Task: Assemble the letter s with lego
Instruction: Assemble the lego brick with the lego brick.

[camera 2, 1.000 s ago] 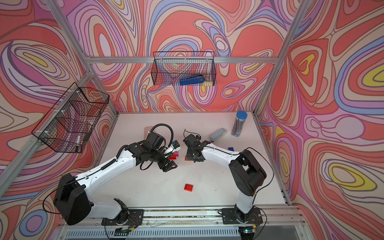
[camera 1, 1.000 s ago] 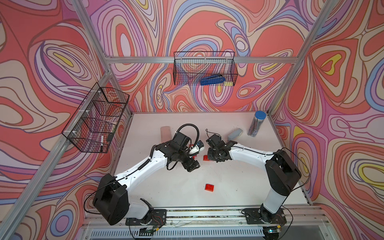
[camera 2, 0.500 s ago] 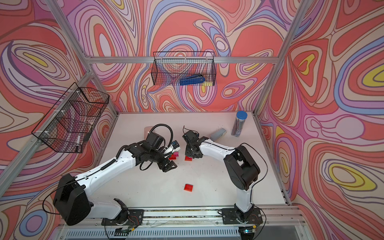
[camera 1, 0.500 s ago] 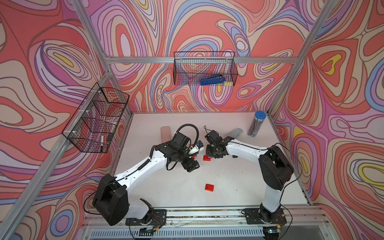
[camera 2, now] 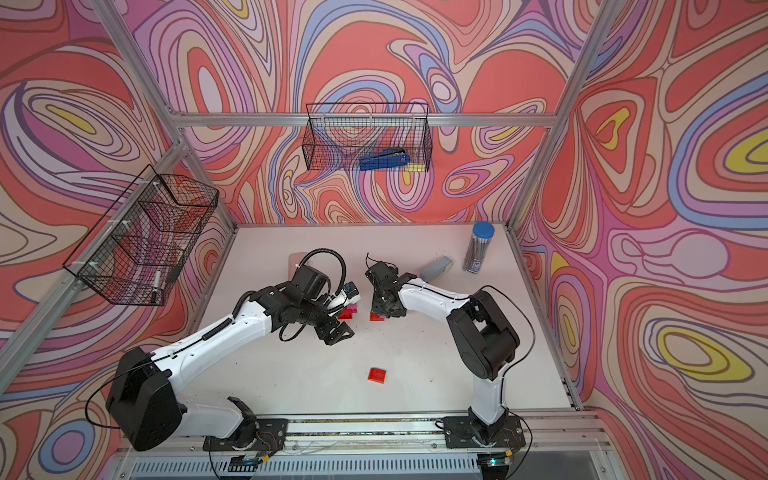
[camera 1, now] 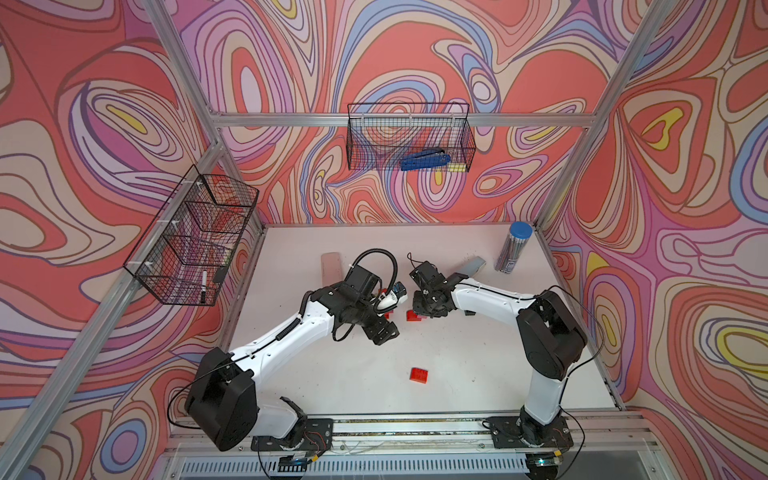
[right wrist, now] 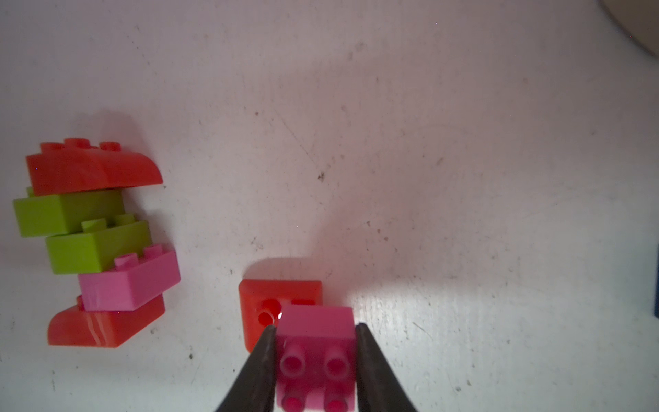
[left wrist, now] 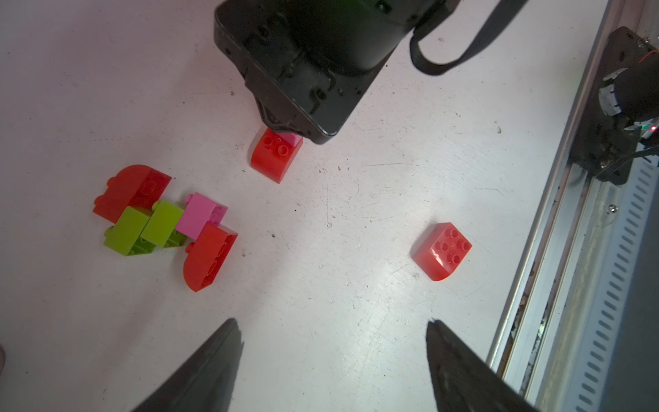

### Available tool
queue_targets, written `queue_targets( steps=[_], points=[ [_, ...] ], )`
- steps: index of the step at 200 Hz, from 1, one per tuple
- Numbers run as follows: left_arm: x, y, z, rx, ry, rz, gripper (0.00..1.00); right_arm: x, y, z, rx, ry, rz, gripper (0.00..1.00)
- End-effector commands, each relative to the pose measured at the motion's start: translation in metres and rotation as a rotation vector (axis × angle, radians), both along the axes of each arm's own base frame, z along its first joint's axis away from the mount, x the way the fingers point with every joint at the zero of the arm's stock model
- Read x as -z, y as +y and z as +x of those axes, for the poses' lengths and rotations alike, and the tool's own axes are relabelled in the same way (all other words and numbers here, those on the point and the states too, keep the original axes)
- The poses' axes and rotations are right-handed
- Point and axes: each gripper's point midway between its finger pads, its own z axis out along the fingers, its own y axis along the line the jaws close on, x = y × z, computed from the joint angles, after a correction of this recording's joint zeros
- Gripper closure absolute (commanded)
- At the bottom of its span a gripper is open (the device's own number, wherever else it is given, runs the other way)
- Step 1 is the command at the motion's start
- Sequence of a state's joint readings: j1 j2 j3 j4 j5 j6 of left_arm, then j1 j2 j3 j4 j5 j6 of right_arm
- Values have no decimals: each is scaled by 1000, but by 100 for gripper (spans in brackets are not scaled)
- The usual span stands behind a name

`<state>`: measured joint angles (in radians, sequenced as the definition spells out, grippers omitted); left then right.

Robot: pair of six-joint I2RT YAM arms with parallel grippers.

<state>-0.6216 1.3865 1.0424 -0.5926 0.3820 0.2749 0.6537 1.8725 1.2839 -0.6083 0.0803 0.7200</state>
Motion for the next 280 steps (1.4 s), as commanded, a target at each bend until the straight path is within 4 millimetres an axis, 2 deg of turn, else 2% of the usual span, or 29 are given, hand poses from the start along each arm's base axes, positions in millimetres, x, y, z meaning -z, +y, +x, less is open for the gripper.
queue_targets(
  steps=[1,49,97,120,219,280],
  points=[
    [-5,0,-2,-7,1,-27,17,15,-9,-1,-6,33,-65,73],
    [-6,0,-2,-7,-1,-29,17,20,-11,2,-39,51,-119,73],
    [-5,-2,-3,-2,6,-34,17,35,-13,-3,-58,103,-150,73],
    [-5,-2,-3,-3,6,-35,17,36,-14,-4,-67,111,-164,72],
    [-8,-3,-3,0,2,-48,17,24,-14,3,-92,102,-190,63],
    [-10,-3,-4,4,2,-54,17,-9,-6,13,-90,38,-148,56]
  ],
)
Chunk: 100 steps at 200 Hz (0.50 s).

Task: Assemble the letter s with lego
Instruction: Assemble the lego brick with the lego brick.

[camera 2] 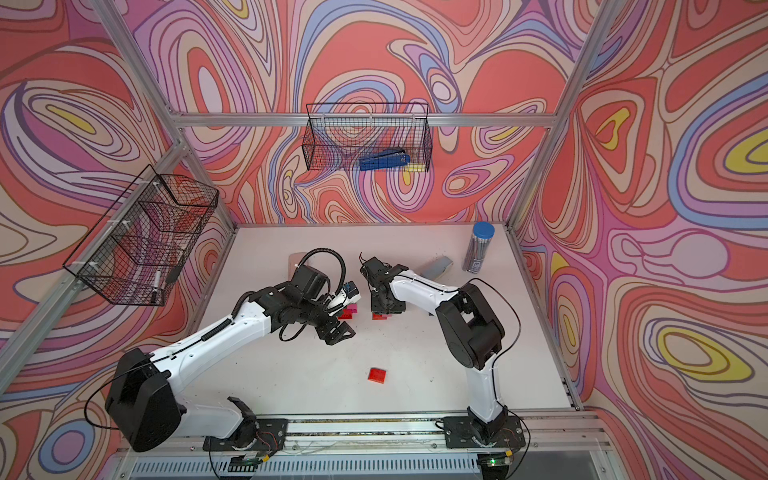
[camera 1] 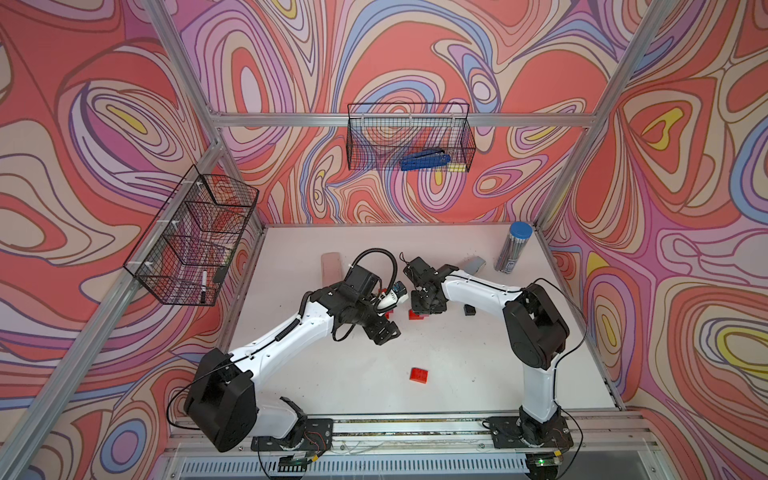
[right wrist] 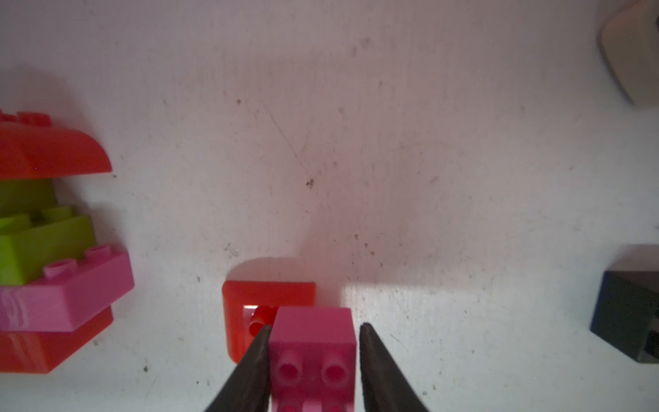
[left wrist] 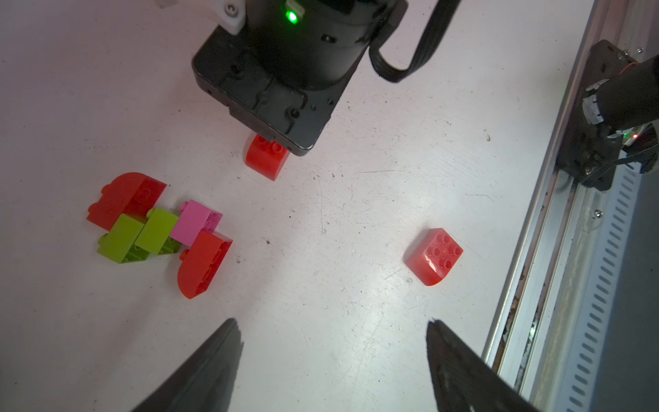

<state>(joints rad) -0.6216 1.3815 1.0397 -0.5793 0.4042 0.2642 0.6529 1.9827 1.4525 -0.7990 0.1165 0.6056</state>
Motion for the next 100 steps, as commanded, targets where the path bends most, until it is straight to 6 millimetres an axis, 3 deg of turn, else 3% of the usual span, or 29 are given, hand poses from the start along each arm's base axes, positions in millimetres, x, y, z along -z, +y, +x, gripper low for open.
queue_targets(
  steps=[1,48,85,97,100],
  points=[
    [-6,0,-3,1,-2,-29,17,-15,-2,8,5,-35,-3,56],
    [-7,-1,-4,5,2,-35,17,-39,-10,10,4,-75,4,50],
    [-13,-5,-4,17,-5,-62,17,-62,-45,8,14,-129,-47,42],
    [-16,-8,-4,14,-2,-85,17,-60,-59,7,20,-124,-66,40],
    [-18,-9,-4,15,0,-93,17,-68,-62,7,20,-143,-58,39]
  ],
)
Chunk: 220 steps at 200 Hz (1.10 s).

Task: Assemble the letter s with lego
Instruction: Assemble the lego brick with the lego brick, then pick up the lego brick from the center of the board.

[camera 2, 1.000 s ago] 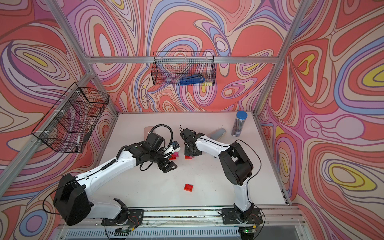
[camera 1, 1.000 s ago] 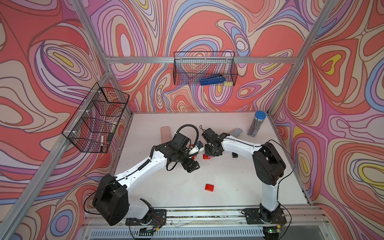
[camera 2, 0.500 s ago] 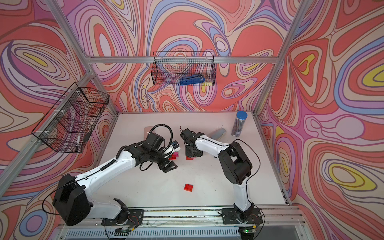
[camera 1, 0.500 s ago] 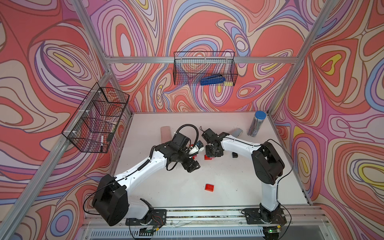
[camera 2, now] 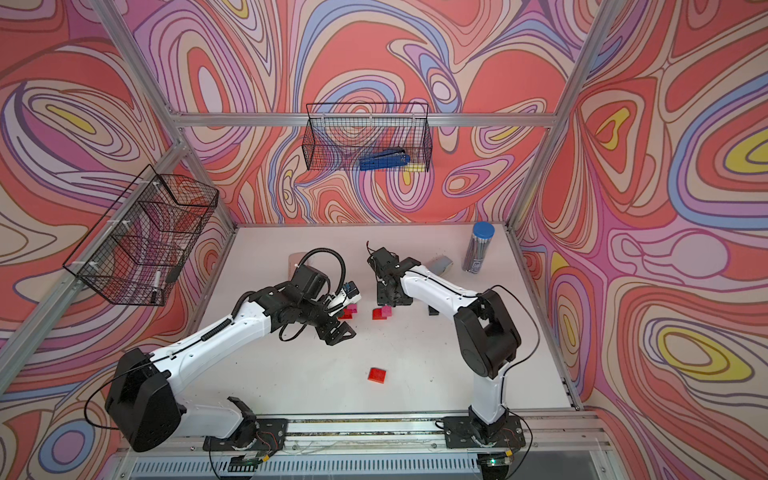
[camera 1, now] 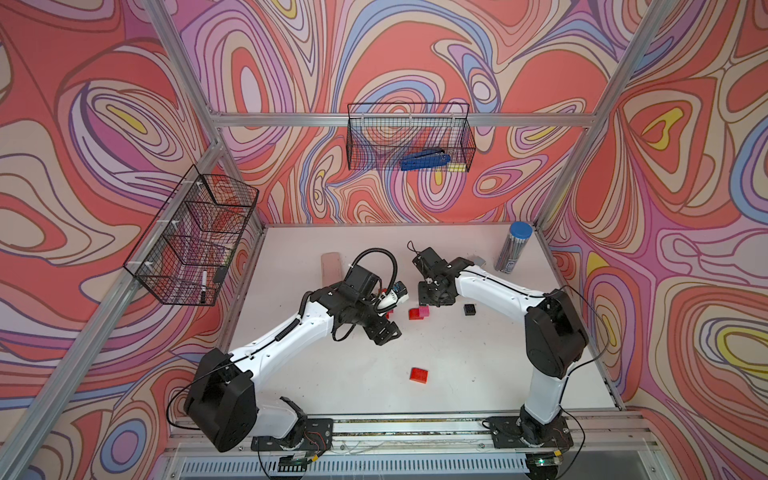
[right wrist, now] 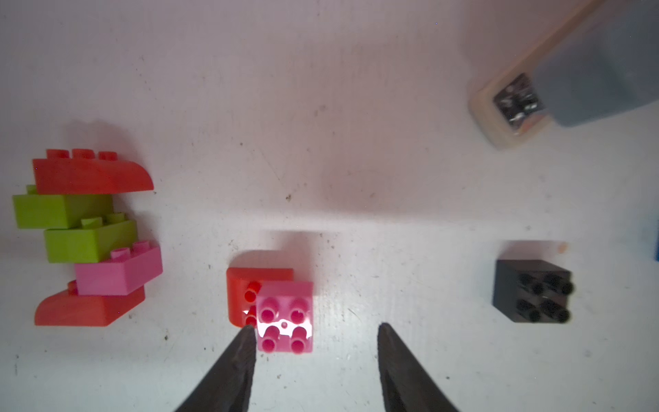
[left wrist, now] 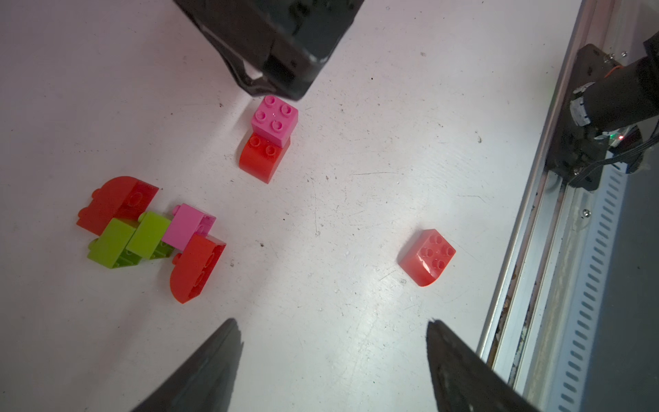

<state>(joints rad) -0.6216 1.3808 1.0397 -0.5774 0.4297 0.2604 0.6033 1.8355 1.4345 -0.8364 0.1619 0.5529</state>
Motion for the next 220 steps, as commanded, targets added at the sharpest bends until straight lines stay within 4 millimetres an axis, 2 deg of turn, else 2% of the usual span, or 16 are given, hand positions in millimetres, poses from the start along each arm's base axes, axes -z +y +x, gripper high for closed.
queue_targets(
  steps=[1,37,74,117,165,170,220],
  points=[
    [-16,-7,-1,4,-13,-75,17,-17,-35,-3,11,-40,-60,39],
    [-25,-19,-1,2,-3,-143,18,-17,-69,1,-25,-68,-86,32],
    [-27,-32,-2,7,11,-180,18,0,-95,11,-18,-64,-65,31],
    [-23,-35,-2,6,24,-176,18,31,-108,16,20,-7,8,35],
    [-22,-38,-1,1,30,-198,18,52,-119,17,84,29,44,42],
    [-22,-38,-1,-1,32,-197,18,63,-119,14,86,58,37,43],
    [-21,-34,-1,-10,31,-199,18,74,-130,8,121,87,4,48]
  ],
)
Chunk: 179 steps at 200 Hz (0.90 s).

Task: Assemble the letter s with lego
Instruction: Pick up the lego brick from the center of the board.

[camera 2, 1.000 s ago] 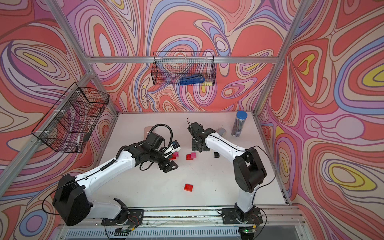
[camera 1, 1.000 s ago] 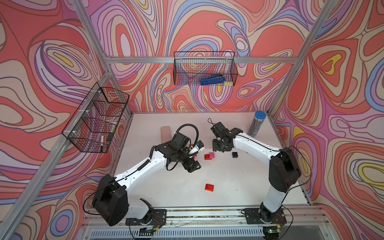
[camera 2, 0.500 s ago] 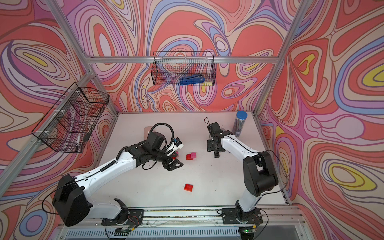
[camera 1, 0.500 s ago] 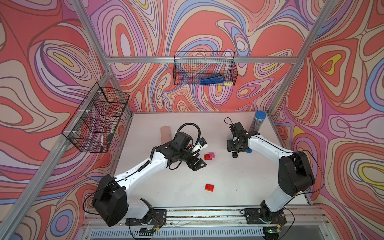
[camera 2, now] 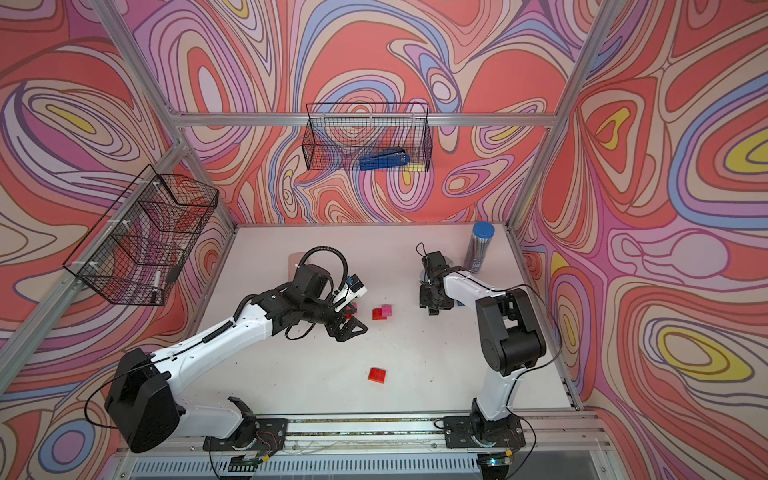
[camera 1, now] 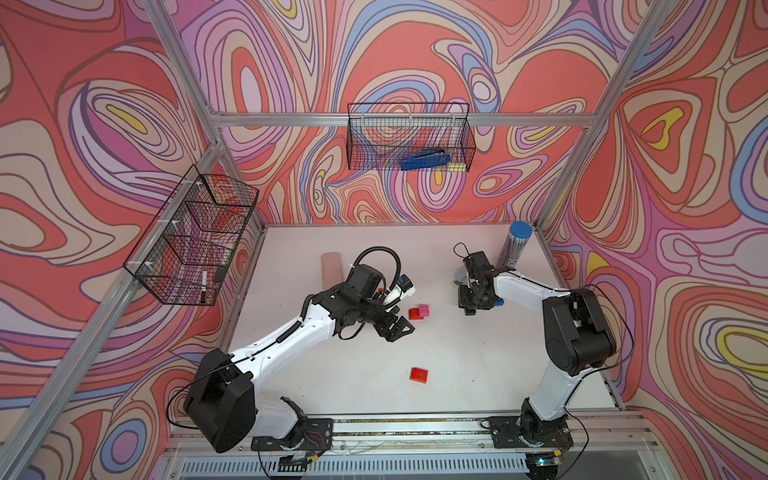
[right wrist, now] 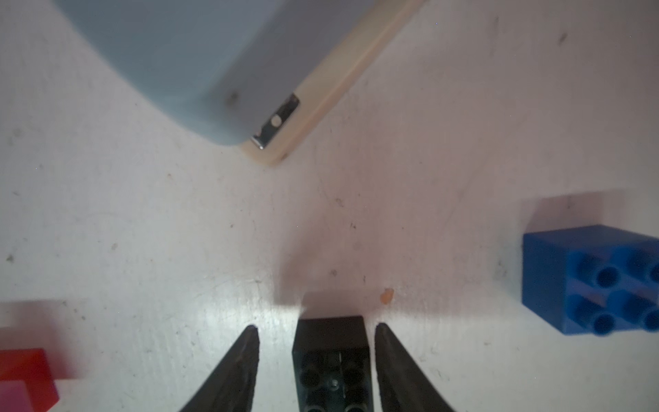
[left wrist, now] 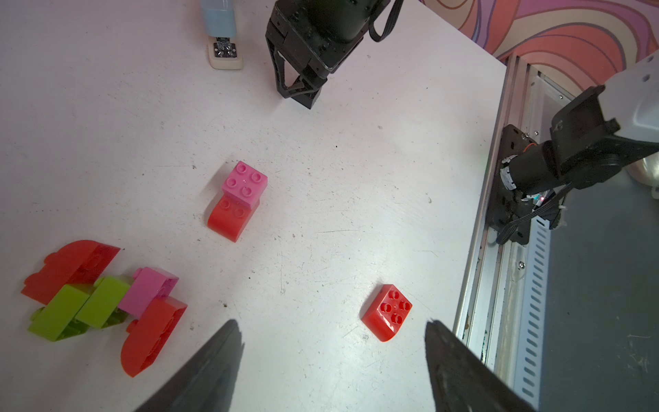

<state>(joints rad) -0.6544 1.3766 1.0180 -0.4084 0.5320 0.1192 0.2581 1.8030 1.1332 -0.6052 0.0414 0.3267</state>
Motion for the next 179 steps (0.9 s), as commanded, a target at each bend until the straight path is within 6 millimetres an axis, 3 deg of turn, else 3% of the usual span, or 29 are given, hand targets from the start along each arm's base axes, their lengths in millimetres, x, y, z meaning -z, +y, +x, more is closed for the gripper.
queue_targets(
  steps=[1,114,141,179],
  points=[
    [1,0,0,-1,9,-18,17,7,-6,-4,28,15,-11,48],
    [2,11,-1,-15,17,-4,18,4,-14,-18,59,46,-34,69],
    [0,20,-1,-34,13,-3,18,-20,1,-19,57,7,22,73],
    [2,32,-1,-65,21,-4,18,-45,40,-22,8,-26,55,73]
  ],
)
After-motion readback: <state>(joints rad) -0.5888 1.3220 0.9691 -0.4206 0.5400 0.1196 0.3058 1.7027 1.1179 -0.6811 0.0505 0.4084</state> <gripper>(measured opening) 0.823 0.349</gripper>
